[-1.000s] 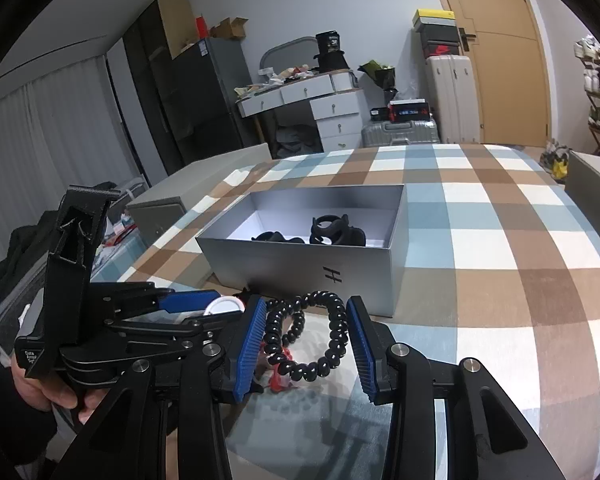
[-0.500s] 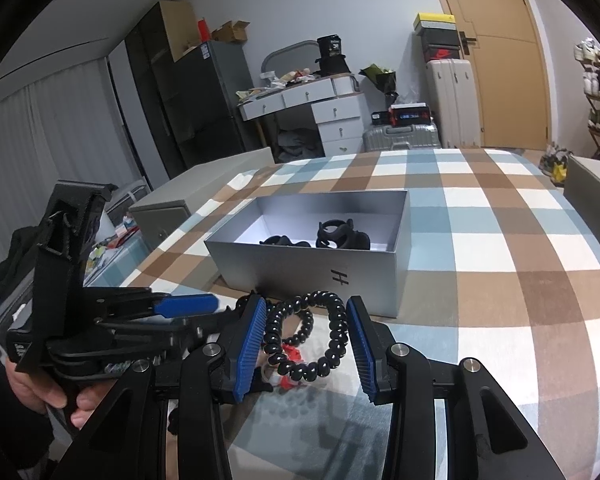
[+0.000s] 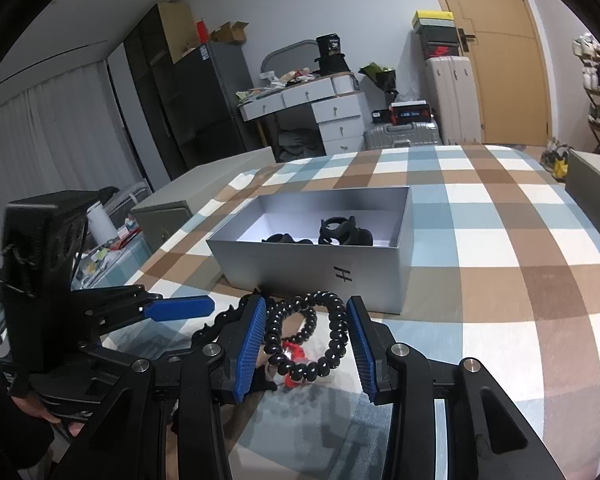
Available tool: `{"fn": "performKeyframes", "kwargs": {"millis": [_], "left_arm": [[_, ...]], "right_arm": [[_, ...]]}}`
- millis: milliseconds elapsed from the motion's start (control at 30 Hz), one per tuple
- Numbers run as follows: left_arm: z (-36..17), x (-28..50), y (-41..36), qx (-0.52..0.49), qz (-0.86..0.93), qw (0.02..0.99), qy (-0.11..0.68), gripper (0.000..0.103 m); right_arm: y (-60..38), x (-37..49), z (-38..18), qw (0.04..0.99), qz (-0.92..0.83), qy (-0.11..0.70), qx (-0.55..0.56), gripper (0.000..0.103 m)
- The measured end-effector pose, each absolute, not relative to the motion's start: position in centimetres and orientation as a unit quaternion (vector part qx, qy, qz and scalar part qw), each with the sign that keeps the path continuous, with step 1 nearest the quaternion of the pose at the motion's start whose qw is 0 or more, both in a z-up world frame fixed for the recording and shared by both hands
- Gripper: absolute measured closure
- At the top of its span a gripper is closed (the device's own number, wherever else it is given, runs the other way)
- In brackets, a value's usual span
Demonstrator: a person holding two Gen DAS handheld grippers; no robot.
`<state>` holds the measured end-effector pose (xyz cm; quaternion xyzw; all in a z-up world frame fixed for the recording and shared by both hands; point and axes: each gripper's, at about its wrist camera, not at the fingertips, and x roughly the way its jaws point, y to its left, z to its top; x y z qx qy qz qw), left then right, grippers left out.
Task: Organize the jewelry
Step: 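Hold the bead bracelet in the right gripper while the left gripper grasps the red-rimmed badge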
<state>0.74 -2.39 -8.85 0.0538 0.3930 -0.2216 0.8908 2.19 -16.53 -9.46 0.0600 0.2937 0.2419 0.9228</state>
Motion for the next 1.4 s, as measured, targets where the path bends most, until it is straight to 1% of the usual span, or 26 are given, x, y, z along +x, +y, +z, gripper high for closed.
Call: {"fn": "performKeyframes", "kwargs": {"millis": [67, 200, 233, 467, 733, 1067, 1200, 1233, 1267, 1400], "left_arm": [[-9.2, 1.2, -2.2, 0.042, -0.233, 0.884, 0.404, 0.049], [-10.4, 2.6, -0.9, -0.022, -0.253, 0.856, 0.450, 0.050], [-10.7, 3.0, -0.5, -0.032, -0.252, 0.852, 0.457, 0.052], [-10.4, 2.5, -0.7, 0.004, -0.219, 0.865, 0.451, 0.052], [-10.5, 2.1, 0.7, 0.010, -0.205, 0.869, 0.451, 0.052], [-10.9, 2.8, 0.6, 0.024, -0.187, 0.873, 0.451, 0.052], [-11.1, 2.6, -0.8, 0.079, -0.180, 0.873, 0.446, 0.054], [-11.1, 2.3, -1.1, 0.090, -0.183, 0.873, 0.443, 0.064], [-11.0, 2.2, -1.2, 0.088, -0.191, 0.871, 0.444, 0.066], [-10.9, 2.2, -1.2, 0.094, -0.187, 0.868, 0.449, 0.066]], "right_arm": [[-16.6, 2.1, -9.5, 0.923, 0.242, 0.294, 0.062, 0.063], [-16.8, 2.0, -9.4, 0.923, 0.243, 0.291, 0.064, 0.063], [-16.9, 2.0, -9.4, 0.923, 0.243, 0.291, 0.065, 0.062], [-17.2, 2.1, -9.5, 0.922, 0.242, 0.293, 0.074, 0.062], [-16.9, 2.2, -9.6, 0.922, 0.242, 0.295, 0.071, 0.062], [-16.3, 2.1, -9.5, 0.921, 0.245, 0.297, 0.065, 0.062], [-16.2, 2.0, -9.5, 0.921, 0.246, 0.297, 0.062, 0.062], [-16.2, 1.9, -9.4, 0.920, 0.247, 0.297, 0.062, 0.062], [-16.2, 1.9, -9.4, 0.920, 0.247, 0.297, 0.062, 0.062], [-16.2, 1.9, -9.4, 0.920, 0.247, 0.297, 0.062, 0.062]]}}
